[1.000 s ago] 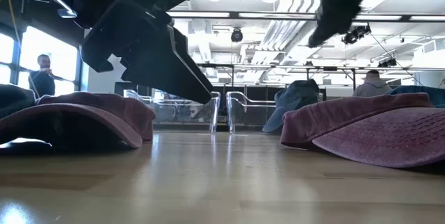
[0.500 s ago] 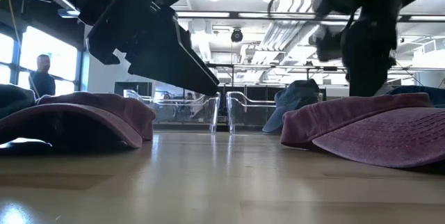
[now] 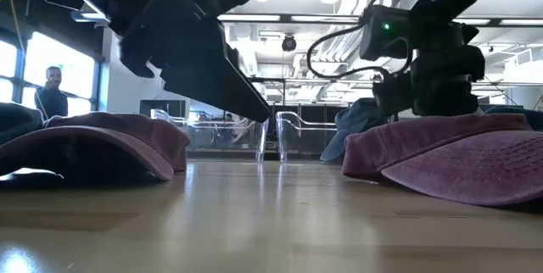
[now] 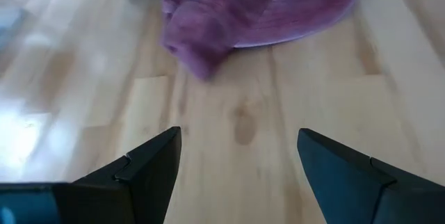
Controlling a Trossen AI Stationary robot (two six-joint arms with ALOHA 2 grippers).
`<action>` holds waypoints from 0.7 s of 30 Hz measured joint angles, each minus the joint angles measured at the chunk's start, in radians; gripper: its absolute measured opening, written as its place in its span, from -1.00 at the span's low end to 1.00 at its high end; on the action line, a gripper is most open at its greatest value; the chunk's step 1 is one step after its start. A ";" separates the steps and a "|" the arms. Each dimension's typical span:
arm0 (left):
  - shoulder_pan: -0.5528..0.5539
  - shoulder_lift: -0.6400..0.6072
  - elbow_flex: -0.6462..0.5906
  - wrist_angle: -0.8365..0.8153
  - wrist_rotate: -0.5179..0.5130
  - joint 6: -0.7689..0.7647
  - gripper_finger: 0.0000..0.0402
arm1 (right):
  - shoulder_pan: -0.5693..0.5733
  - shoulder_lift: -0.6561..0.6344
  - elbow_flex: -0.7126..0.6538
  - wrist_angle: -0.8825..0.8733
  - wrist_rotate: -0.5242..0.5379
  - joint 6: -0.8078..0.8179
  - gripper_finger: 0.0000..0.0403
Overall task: Pick & Place hat
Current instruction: Put the right red cap into the left transparent bin
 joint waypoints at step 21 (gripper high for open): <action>-0.282 -0.095 0.156 -0.317 -0.641 0.107 0.41 | 0.260 -0.302 0.103 0.296 0.672 -0.383 -0.91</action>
